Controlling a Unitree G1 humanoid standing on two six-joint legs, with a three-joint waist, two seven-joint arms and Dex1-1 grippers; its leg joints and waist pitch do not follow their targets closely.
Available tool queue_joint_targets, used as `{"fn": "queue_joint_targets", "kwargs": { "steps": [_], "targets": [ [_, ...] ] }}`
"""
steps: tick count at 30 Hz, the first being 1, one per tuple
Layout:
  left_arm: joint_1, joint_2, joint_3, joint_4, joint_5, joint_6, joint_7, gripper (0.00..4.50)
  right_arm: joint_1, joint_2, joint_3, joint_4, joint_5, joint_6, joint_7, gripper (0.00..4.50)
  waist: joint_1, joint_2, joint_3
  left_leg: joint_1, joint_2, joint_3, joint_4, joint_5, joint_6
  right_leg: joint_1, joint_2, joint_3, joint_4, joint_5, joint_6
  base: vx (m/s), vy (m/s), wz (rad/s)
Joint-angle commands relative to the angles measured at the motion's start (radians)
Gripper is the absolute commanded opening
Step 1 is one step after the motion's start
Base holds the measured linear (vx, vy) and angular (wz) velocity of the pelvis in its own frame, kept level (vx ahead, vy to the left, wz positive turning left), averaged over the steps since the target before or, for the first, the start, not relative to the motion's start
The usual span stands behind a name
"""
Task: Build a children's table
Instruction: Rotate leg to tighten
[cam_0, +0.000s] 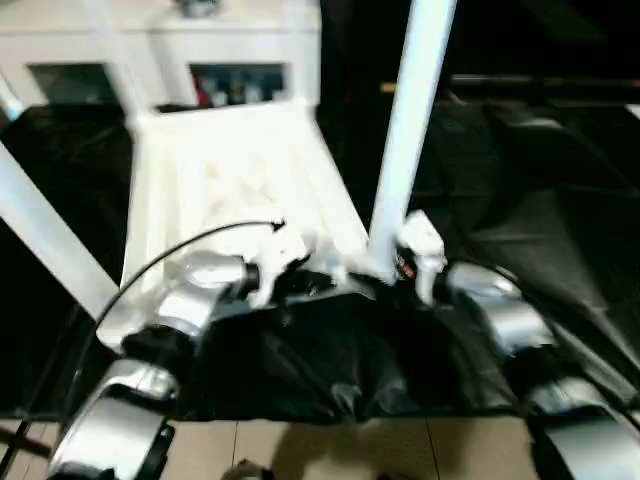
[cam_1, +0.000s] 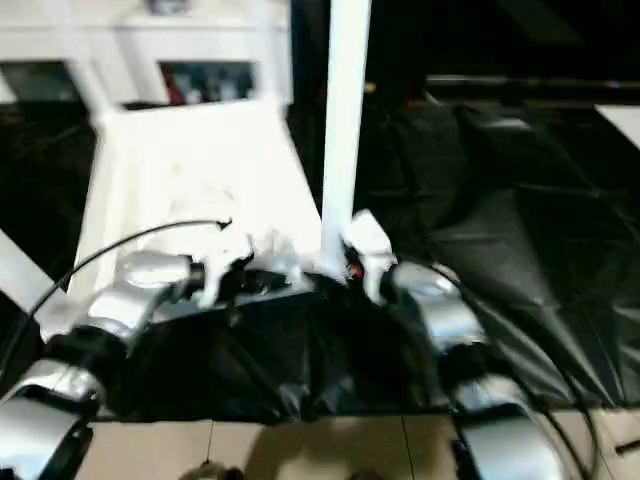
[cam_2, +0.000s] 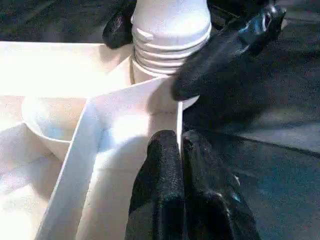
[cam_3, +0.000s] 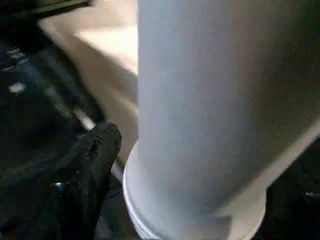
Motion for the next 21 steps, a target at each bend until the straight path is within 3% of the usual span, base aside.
{"fn": "queue_joint_targets", "kwargs": {
  "steps": [1,5,11,17,21],
  "targets": [
    [0.002,-0.009,0.007,-0.035,-0.064,-0.034,-0.064,0.00,0.016,-0.020,0.032,-0.056,0.025,0.025,0.103,3.82,0.005,-0.020,-0.072,0.020,0.035,-0.008,-0.067,-0.223,0.082,0.048,-0.037,0.017,-0.066,-0.197,-0.243,0.000,0.000,0.00],
    [-0.001,0.010,-0.002,-0.025,-0.061,-0.041,-0.116,0.00,0.034,-0.059,0.063,-0.090,0.018,0.024,0.162,3.82,0.005,-0.019,-0.070,0.022,0.035,-0.009,-0.069,-0.241,0.060,0.043,-0.039,0.018,-0.070,-0.246,-0.232,0.000,0.000,0.00],
    [-0.011,0.041,-0.026,-0.012,-0.046,-0.030,-0.208,0.00,0.048,-0.070,0.068,-0.144,0.027,0.063,0.211,3.35,0.006,-0.017,-0.071,0.021,0.035,-0.011,-0.072,-0.237,0.054,0.043,-0.038,0.018,-0.068,-0.230,-0.234,0.000,0.000,0.00],
    [-0.022,0.045,-0.028,0.016,-0.030,-0.054,-0.215,0.00,0.054,-0.058,0.086,-0.153,0.015,0.075,0.209,2.83,0.007,-0.019,-0.070,0.021,0.034,-0.010,-0.071,-0.237,0.049,0.044,-0.039,0.018,-0.068,-0.226,-0.235,0.000,0.000,0.00],
    [-0.023,0.042,-0.022,0.017,-0.033,-0.051,-0.206,0.00,0.063,-0.052,0.085,-0.166,0.017,0.090,0.212,2.75,0.007,-0.021,-0.070,0.022,0.035,-0.011,-0.073,-0.248,0.042,0.043,-0.040,0.018,-0.070,-0.256,-0.226,0.000,0.000,0.00]
  ]
}}
